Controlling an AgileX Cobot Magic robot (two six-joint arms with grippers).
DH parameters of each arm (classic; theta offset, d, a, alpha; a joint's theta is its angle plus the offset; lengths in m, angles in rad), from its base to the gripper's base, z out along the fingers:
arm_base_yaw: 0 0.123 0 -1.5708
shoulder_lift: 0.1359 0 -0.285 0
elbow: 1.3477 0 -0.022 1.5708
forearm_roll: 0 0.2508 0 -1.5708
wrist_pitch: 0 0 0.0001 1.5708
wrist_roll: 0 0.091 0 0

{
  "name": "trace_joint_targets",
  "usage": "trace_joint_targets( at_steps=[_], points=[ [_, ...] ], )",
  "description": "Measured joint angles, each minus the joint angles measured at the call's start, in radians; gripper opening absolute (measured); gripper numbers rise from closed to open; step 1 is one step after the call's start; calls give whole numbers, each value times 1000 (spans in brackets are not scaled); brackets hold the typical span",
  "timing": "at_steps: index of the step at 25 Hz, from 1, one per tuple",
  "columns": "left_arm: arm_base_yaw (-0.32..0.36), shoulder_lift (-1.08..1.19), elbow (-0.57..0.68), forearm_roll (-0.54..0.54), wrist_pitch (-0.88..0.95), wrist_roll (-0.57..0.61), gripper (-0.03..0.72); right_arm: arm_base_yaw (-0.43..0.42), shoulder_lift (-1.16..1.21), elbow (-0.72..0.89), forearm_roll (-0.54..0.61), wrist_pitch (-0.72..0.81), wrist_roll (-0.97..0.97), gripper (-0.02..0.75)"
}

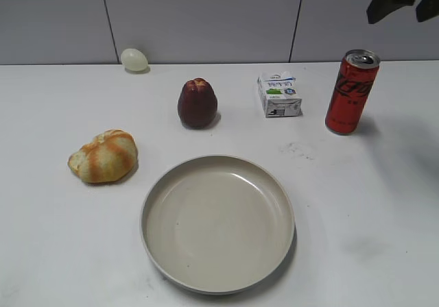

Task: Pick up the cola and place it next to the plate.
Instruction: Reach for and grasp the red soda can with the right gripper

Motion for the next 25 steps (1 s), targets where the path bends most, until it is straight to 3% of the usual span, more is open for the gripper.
trace_joint_targets(
  at_steps=[8, 23, 25],
  points=[
    [0, 0, 0, 0, 0, 0, 231, 0, 217, -122, -12, -5, -3, 638],
    [0, 0, 0, 0, 0, 0, 231, 0, 362, -135, -33, -51, -3, 636],
    [0, 0, 0, 0, 0, 0, 231, 0, 362, -148, -33, -27, 0, 599]
  ],
)
